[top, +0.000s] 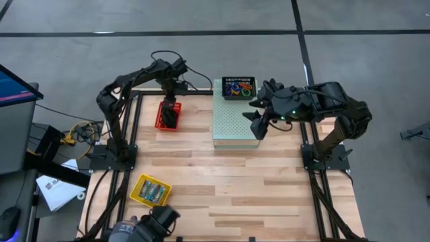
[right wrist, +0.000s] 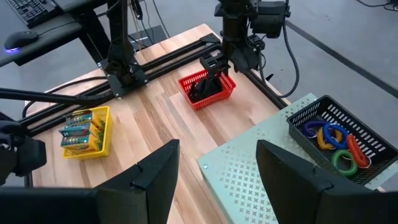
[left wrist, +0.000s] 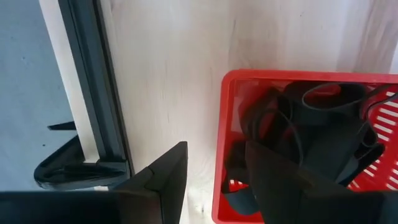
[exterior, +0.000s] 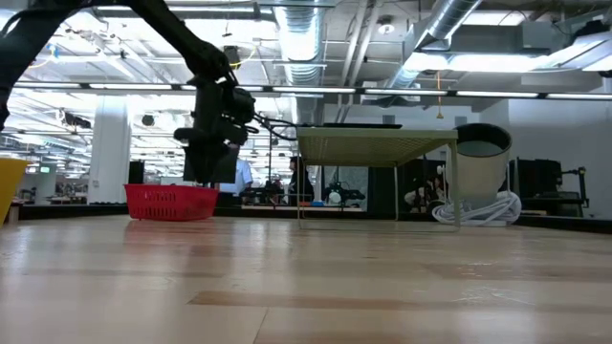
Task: Pick & Place Office Desk Supplies
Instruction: Put the red bin on the shelf
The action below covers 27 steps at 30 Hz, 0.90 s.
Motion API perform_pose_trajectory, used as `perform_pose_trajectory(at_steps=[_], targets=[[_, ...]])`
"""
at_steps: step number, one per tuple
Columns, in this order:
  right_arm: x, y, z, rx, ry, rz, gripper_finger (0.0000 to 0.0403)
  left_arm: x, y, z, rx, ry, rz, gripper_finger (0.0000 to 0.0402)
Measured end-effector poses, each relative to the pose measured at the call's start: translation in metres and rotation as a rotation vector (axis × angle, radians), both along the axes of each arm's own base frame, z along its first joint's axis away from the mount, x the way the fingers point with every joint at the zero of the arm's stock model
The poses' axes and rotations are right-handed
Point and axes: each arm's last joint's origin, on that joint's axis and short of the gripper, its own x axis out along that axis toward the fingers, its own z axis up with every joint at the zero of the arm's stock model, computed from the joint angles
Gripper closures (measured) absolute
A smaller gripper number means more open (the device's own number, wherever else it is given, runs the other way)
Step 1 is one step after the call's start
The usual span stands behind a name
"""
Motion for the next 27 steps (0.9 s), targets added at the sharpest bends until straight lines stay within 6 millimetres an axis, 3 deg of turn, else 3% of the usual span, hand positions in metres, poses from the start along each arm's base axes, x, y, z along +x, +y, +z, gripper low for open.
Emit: perform_pose_trajectory(at_steps=[9,12,27], targets=[[0.000,0.000,0.000,-0.006,-0.002,-0.009,0.0193,-0.013,-0.006,-0.016,-0.050,0.040,0.006,0.0247],[0.000,-0.001,0.000,-0.011,-0.003,-0.016,0.0193,-0.010,-0.009,-0.021,0.006,0.049,-0.016,0.0247],[0.000,-0.006,0.000,-0.007,-0.004,-0.034,0.0193,-0.011,-0.005,-0.019,0.056,-0.007,-0.027,0.0253]])
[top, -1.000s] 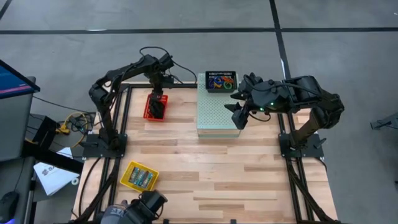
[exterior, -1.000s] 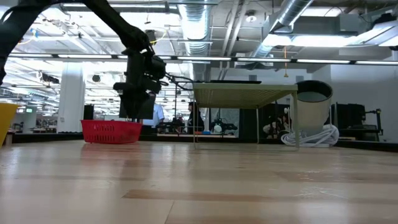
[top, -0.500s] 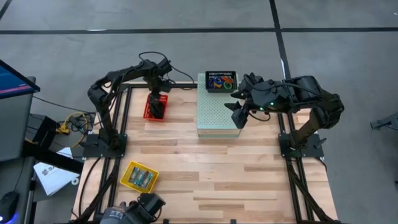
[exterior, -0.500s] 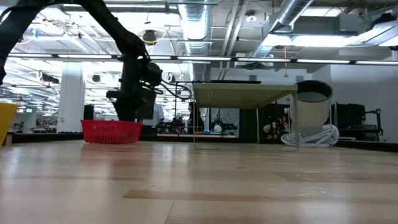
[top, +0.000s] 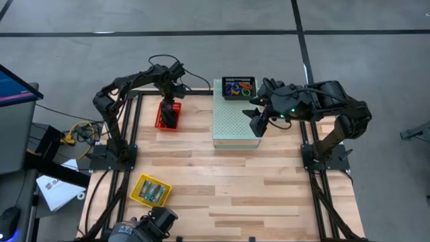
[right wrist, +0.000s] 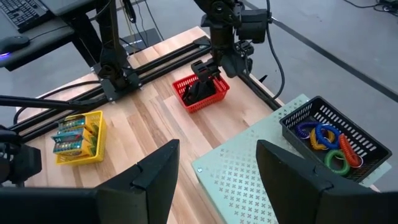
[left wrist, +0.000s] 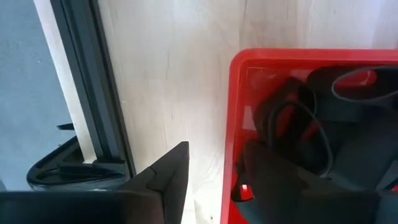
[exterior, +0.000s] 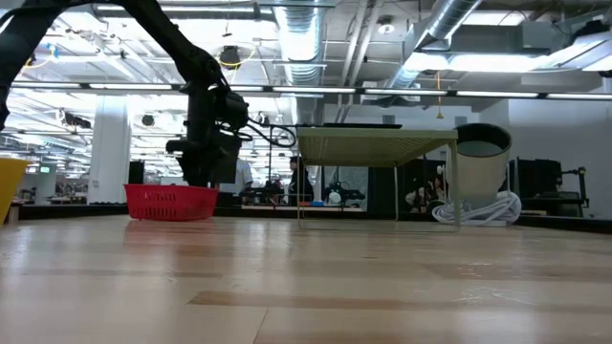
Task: Pick & Place Office Desk Supplies
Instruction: Put the red bin on the shelf
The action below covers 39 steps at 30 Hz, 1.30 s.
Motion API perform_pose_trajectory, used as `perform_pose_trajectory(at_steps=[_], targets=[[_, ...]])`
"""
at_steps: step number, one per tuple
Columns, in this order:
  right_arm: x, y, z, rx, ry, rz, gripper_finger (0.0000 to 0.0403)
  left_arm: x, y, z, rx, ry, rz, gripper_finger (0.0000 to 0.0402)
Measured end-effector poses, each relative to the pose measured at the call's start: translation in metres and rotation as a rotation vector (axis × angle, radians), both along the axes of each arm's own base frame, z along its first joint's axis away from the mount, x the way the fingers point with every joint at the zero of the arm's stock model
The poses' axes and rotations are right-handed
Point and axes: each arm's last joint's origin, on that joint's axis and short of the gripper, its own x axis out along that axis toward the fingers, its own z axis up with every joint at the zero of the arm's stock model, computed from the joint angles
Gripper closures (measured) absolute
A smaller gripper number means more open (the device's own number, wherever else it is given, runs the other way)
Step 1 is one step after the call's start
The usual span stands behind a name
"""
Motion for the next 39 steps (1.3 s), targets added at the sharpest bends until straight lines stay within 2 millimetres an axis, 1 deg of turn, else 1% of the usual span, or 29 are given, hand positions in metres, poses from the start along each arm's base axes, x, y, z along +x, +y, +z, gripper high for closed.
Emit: perform_pose_trajectory(at_steps=[9,17,20,23,25,29,32,39], targets=[[0.000,0.000,0.000,0.006,-0.003,-0.004,0.0193,-0.001,-0.001,-0.003,-0.011,-0.008,0.010,0.0295],[0.000,0.000,0.000,0.006,-0.003,-0.004,0.0193,-0.001,-0.008,-0.015,-0.032,-0.008,0.022,0.0312],[0.000,0.000,0.000,0.006,-0.003,-0.004,0.0193,0.000,-0.008,-0.016,-0.030,-0.013,0.044,0.0339],[0.000,0.000,0.000,0.006,-0.003,-0.004,0.0193,-0.001,-0.009,-0.015,-0.032,-0.015,0.070,0.0381],[0.000,0.000,0.000,0.006,-0.002,-0.004,0.0193,-0.001,-0.009,-0.013,-0.036,-0.030,0.089,0.0392],[0.000,0.000,0.000,0.006,-0.003,-0.004,0.0193,-0.003,-0.011,-0.004,-0.014,-0.051,0.112,0.0395],[0.000,0.000,0.000,0.005,-0.002,-0.003,0.0193,-0.005,-0.013,0.006,0.007,-0.078,0.176,0.0396],[0.000,0.000,0.000,-0.003,0.008,0.003,0.0193,-0.017,-0.030,0.039,0.017,-0.117,0.374,0.0398]])
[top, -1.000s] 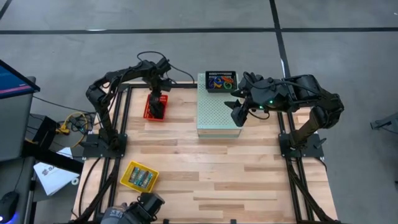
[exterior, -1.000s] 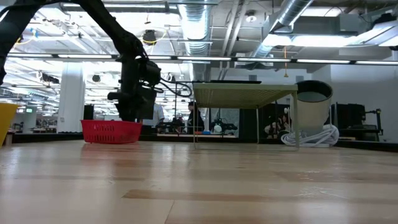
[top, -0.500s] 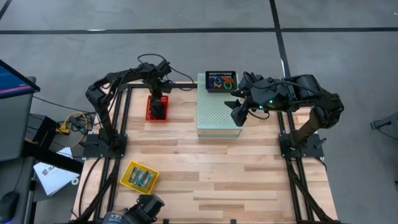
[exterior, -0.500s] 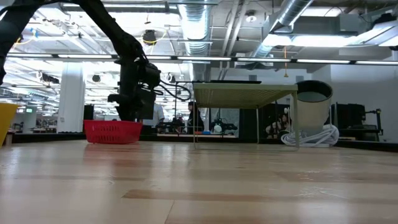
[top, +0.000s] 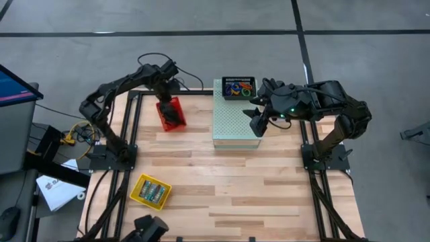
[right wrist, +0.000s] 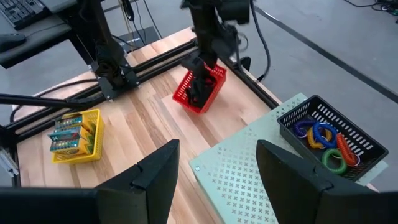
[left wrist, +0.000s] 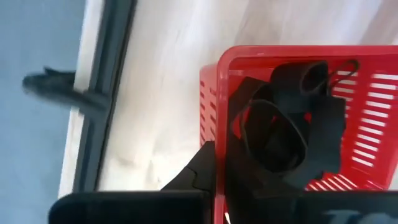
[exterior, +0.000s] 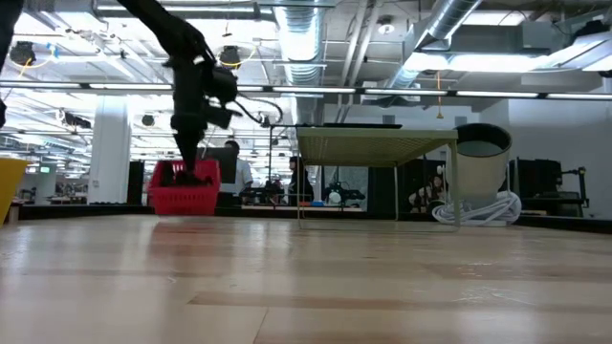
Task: Pick & Place Office Desk Supplies
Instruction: Put the red bin on the shelf
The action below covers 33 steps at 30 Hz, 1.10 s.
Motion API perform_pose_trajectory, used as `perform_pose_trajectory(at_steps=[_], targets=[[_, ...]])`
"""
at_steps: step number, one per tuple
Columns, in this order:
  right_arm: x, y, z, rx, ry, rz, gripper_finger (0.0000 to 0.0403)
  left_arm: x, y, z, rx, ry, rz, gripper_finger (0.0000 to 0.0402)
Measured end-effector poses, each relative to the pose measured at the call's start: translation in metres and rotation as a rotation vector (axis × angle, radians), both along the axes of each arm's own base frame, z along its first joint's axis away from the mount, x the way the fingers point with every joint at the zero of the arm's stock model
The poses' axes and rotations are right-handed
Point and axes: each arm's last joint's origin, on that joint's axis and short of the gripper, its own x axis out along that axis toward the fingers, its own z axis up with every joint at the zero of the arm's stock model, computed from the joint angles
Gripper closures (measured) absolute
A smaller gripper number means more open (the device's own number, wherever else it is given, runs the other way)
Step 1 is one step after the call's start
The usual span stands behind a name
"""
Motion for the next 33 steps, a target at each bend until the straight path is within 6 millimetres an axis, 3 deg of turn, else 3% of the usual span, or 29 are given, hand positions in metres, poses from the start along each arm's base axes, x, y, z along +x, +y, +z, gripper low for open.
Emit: perform_pose_trajectory(at_steps=[10,23,33], targets=[[-0.001,0.000,-0.001,-0.008,0.021,0.005,0.0193,-0.013,-0.030,0.043,-0.081,-0.202,0.253,0.0399],[-0.001,0.000,-0.001,-0.015,0.027,0.010,0.0193,-0.007,-0.075,0.082,-0.334,-0.480,0.700,0.0400],[-0.001,0.000,-0.002,-0.036,0.041,0.027,0.0193,0.023,-0.119,0.111,-0.473,-0.709,0.953,0.0401]])
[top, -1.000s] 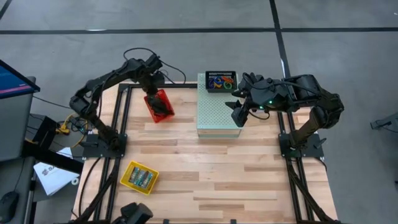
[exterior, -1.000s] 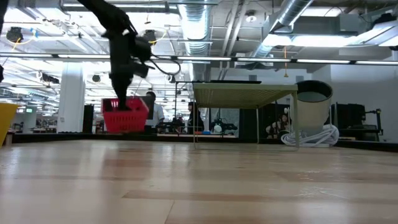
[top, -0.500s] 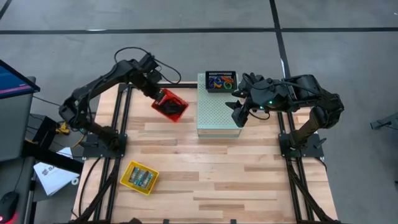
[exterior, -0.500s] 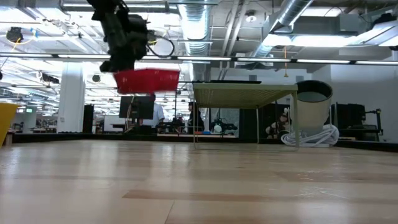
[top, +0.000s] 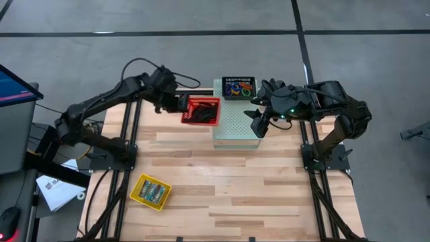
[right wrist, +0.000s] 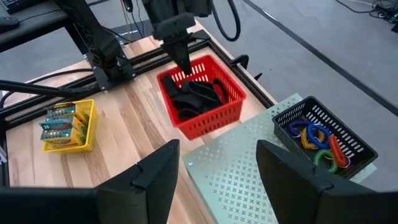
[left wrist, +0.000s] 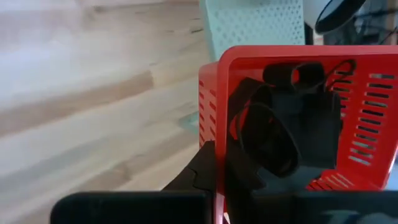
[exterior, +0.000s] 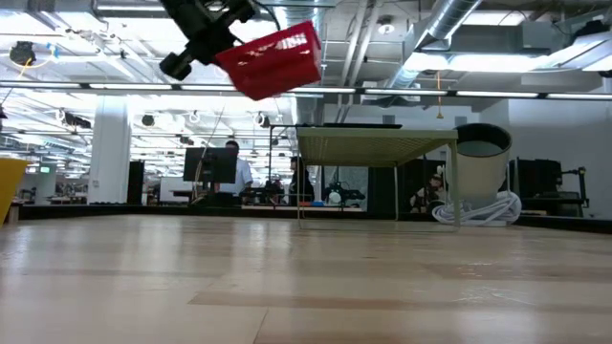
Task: Pick & Place Office Desk Supplies
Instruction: Put the red bin on the shelf
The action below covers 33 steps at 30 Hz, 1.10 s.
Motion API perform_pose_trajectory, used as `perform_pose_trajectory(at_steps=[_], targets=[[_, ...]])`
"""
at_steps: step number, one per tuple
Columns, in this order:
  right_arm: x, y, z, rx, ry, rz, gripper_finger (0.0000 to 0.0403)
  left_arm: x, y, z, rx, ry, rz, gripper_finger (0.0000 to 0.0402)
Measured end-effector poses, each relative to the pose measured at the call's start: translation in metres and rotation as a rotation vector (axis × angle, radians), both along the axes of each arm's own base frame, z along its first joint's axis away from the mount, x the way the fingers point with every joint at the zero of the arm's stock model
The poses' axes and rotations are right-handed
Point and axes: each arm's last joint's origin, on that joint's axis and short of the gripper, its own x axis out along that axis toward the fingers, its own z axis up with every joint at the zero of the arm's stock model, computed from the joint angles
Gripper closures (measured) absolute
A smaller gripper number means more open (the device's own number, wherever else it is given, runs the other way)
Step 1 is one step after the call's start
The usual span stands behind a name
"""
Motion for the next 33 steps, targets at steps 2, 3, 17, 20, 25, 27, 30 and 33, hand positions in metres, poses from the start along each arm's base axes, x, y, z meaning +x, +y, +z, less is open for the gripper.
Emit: perform_pose_trajectory(at_steps=[2,3,17,20,25,27,30,33], targets=[[0.000,0.000,0.000,-0.001,0.000,0.000,0.0193,0.008,-0.006,-0.001,-0.030,-0.015,0.035,0.0401],[0.000,0.000,0.000,-0.001,0.000,0.000,0.0193,0.013,-0.009,-0.002,-0.047,-0.019,0.047,0.0401],[-0.002,0.000,-0.002,-0.041,0.046,0.032,0.0193,0.079,-0.008,0.004,-0.066,0.018,0.114,0.0401],[-0.002,0.000,-0.002,-0.041,0.046,0.032,0.0193,0.091,-0.005,0.001,-0.070,0.045,0.116,0.0401],[-0.002,0.002,-0.002,-0.042,0.050,0.039,0.0193,0.107,-0.008,-0.005,-0.085,0.067,0.117,0.0401],[-0.002,0.002,-0.002,-0.042,0.053,0.040,0.0193,0.112,-0.010,-0.008,-0.087,0.076,0.116,0.0401],[-0.003,0.003,-0.003,-0.044,0.061,0.046,0.0193,0.117,-0.013,-0.014,-0.094,0.094,0.123,0.0401],[-0.003,0.003,-0.003,-0.051,0.065,0.053,0.0193,0.121,-0.015,-0.017,-0.080,0.094,0.125,0.0401]])
